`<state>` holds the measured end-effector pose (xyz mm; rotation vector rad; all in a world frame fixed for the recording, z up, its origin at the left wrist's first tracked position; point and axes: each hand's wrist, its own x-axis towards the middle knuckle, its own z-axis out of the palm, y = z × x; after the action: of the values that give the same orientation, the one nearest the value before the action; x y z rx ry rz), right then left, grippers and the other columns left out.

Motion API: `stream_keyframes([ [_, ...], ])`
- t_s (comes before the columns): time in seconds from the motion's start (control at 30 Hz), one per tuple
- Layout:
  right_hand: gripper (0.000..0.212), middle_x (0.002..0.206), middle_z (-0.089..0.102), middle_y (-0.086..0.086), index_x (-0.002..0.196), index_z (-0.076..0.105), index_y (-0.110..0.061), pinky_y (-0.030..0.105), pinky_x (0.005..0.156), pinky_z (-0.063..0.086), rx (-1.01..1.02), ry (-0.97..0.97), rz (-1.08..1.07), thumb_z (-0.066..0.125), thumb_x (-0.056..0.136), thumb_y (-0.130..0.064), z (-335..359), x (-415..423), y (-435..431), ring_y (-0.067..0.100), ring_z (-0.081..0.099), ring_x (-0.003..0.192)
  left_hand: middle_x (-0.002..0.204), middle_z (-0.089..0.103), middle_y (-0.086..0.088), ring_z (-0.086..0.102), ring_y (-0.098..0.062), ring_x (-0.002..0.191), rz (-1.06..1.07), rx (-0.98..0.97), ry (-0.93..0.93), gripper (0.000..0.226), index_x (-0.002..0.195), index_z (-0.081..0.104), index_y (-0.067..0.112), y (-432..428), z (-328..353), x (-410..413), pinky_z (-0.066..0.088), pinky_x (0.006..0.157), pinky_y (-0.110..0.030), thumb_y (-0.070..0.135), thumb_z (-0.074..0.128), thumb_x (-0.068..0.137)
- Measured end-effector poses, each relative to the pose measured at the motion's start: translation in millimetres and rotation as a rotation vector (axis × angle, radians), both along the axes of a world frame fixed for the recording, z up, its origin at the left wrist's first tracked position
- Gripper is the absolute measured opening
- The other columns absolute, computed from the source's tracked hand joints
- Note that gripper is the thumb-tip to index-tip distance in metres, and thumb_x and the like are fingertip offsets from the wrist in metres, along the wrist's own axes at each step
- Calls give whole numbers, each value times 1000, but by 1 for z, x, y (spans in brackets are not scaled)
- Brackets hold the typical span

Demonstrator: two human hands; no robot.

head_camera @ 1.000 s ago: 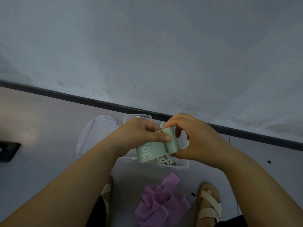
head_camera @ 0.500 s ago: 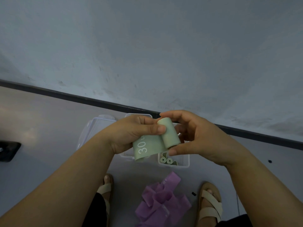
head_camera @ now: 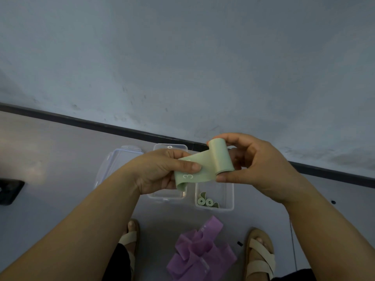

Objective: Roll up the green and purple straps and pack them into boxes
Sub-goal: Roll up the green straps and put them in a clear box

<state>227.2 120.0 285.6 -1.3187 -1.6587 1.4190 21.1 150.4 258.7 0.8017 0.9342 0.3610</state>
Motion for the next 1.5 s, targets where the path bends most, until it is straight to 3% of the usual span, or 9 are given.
stream_keyframes([
  [0.13,61,99,66,-8,104,59,-39,33,72,55,35,-38,-20,78,46,-37,-1,0,0,28,60,83,66,70,-3,65,-9,55,141,-52,43,13,72,67,13,0,-1,5,52,49,-17,8,68,60],
  [0.27,63,99,65,-7,107,59,-38,38,74,56,52,-55,-36,78,47,-36,-2,0,1,28,59,83,68,70,-3,66,-9,56,181,-84,36,12,84,67,9,0,-2,6,52,50,-17,4,65,73],
  [0.43,63,89,64,-13,109,59,-37,30,70,55,58,-83,-45,77,49,-37,-2,4,2,15,55,71,62,68,-2,65,-9,53,205,-82,10,8,75,62,8,0,-1,7,51,47,-18,5,60,81],
  [0.67,59,88,62,-23,107,57,-39,15,63,48,108,-151,-4,83,59,-16,-1,4,3,2,55,69,76,65,-11,67,-21,68,263,-32,-103,16,74,51,6,-1,3,9,60,65,-35,7,63,63],
  [0.87,56,93,56,-33,103,55,-43,9,62,43,193,-266,22,84,61,-18,-3,0,2,-1,55,74,58,54,-5,56,-18,59,364,16,-97,29,58,43,11,-5,1,17,57,54,-31,-6,53,78],
  [1.0,53,96,55,-27,103,53,-44,4,66,39,283,-353,41,81,63,-23,-6,-3,2,0,55,80,66,51,-7,53,-19,64,399,34,-52,29,62,42,12,-6,-1,19,53,49,-24,-6,50,83],
  [1.23,51,99,47,-30,105,41,-49,12,69,43,392,-529,63,75,69,-34,-16,-9,3,2,53,82,80,58,-11,60,-22,74,456,26,-18,22,69,47,11,-8,-1,21,56,52,-26,-3,55,84],
  [1.37,48,96,46,-29,109,49,-42,24,70,49,437,-593,45,76,69,-35,-21,-14,2,3,53,75,82,56,-11,57,-22,76,472,120,78,22,69,46,12,-11,-3,23,53,61,-31,1,57,84],
  [1.5,45,98,46,-23,108,56,-31,21,65,45,502,-632,7,75,68,-28,-27,-16,0,5,49,72,80,58,-8,57,-19,73,475,256,196,15,74,52,13,-17,-5,28,52,64,-32,9,65,81],
])
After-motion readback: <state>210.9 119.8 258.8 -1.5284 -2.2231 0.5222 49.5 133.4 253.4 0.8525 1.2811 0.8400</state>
